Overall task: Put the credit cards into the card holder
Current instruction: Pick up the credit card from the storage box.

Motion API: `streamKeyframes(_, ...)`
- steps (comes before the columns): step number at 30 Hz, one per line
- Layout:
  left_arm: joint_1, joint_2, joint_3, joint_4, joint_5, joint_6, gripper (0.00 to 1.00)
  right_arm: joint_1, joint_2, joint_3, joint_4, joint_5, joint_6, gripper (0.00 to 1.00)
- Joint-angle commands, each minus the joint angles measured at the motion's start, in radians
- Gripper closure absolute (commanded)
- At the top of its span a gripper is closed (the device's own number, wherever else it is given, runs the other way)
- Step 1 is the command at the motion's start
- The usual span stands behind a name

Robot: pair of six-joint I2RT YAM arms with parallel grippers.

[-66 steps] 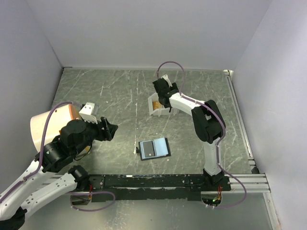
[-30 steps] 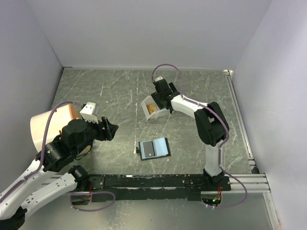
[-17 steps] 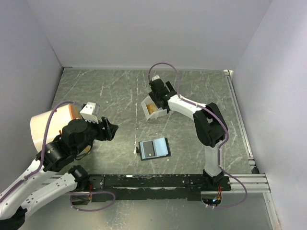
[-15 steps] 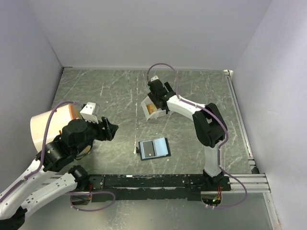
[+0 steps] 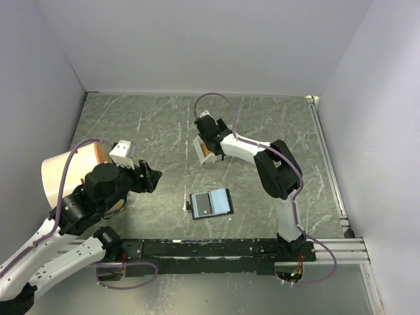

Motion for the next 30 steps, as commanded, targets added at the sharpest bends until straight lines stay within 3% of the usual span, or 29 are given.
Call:
streamKeyframes(1, -0.007, -0.006, 0.001, 0.013, 0.003, 0.01, 0.24, -0.002, 0.018, 0.022, 0.012, 0.034, -0.012, 0.4)
streamKeyframes(4, -0.007, -0.003, 0.001, 0.012, 0.003, 0.009, 0.24, -0.004, 0.032, 0.027, 0.013, 0.04, -0.015, 0.42)
streamKeyframes(18, -0.007, -0.005, 0.001, 0.012, 0.001, 0.009, 0.24, -0.017, 0.025, 0.03, 0.037, 0.107, -0.029, 0.76)
streamKeyframes(30, -0.007, -0.004, 0.0, 0.012, 0.002, 0.009, 0.24, -0.02, -0.007, 0.026, 0.066, 0.143, -0.036, 0.85)
